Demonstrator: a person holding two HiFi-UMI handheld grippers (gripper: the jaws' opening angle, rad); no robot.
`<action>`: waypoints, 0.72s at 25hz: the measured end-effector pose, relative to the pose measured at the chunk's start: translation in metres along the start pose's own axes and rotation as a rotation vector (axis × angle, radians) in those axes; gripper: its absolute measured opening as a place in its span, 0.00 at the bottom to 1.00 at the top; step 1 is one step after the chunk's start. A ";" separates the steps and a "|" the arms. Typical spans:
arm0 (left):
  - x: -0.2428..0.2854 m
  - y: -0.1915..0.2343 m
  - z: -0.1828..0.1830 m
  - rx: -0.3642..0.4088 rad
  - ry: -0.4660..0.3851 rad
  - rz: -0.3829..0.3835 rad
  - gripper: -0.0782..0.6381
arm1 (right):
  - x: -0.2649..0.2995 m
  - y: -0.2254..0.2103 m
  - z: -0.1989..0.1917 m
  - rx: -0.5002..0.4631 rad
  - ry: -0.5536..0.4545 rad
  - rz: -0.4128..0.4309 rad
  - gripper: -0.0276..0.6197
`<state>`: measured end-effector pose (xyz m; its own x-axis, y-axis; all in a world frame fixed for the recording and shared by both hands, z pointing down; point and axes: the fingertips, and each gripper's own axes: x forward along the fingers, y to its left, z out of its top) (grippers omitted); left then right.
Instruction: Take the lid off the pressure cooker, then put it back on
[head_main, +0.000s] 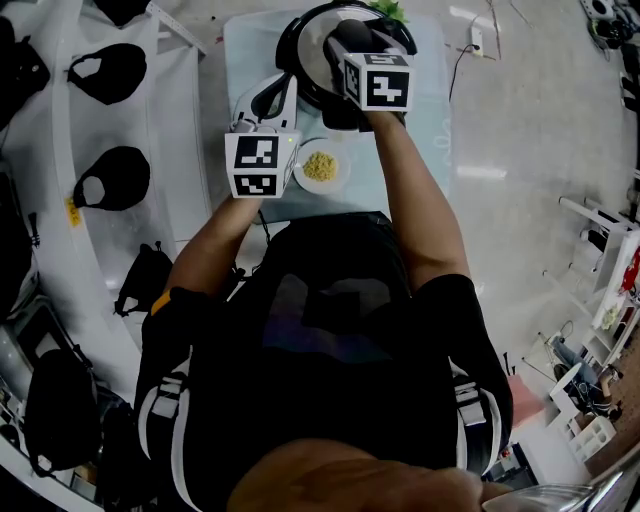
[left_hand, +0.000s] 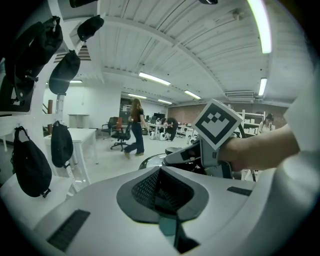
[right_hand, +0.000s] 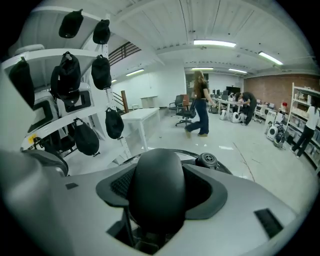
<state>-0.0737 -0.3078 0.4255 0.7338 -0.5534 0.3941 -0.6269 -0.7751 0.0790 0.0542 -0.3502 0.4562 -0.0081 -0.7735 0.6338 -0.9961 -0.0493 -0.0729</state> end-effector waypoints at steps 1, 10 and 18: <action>0.000 0.001 0.000 -0.002 -0.001 0.001 0.12 | 0.001 0.001 0.000 -0.008 0.002 0.002 0.49; -0.005 0.004 0.003 -0.014 -0.016 0.007 0.12 | 0.000 0.006 -0.003 -0.072 -0.004 0.068 0.49; -0.006 0.005 0.004 -0.015 -0.023 0.008 0.12 | -0.008 0.007 0.000 -0.076 -0.113 0.060 0.49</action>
<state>-0.0802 -0.3099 0.4203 0.7347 -0.5664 0.3734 -0.6363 -0.7661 0.0900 0.0476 -0.3444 0.4501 -0.0626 -0.8400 0.5390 -0.9979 0.0441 -0.0471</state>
